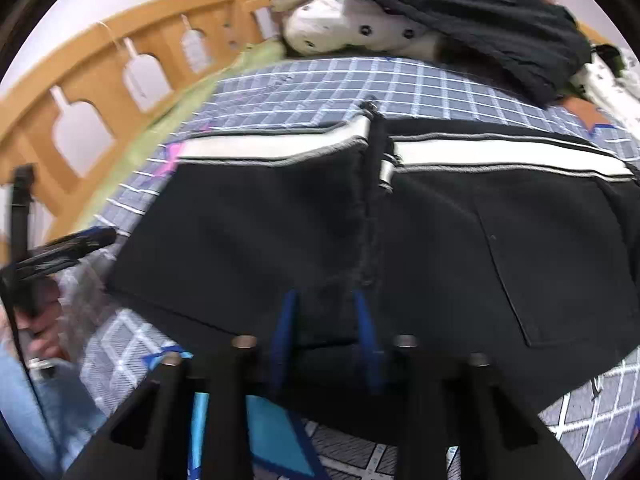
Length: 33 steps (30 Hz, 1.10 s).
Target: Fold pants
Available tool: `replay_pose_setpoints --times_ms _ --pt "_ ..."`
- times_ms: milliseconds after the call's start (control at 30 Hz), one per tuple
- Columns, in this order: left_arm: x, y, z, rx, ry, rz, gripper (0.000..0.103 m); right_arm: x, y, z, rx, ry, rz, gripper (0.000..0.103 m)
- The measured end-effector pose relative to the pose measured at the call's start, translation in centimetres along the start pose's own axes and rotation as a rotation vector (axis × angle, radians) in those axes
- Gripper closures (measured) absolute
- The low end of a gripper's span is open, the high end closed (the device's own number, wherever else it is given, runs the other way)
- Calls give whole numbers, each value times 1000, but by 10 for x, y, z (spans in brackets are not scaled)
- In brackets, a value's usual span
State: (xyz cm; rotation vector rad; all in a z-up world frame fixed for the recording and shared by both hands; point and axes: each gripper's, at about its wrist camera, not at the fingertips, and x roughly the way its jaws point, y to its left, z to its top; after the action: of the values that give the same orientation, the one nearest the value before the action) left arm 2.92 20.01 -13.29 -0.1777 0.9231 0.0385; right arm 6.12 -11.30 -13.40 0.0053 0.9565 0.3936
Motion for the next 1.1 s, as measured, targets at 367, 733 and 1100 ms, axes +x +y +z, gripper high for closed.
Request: replay_pose_setpoints --times_ms 367,733,1100 --pt "7 17 -26 -138 65 -257 24 3 -6 -37 30 -25 52 84" --pt "30 -3 -29 -151 23 -263 54 -49 -25 10 -119 -113 -97 62" --pt "-20 -65 -8 44 -144 19 84 -47 -117 18 75 -189 -75 62"
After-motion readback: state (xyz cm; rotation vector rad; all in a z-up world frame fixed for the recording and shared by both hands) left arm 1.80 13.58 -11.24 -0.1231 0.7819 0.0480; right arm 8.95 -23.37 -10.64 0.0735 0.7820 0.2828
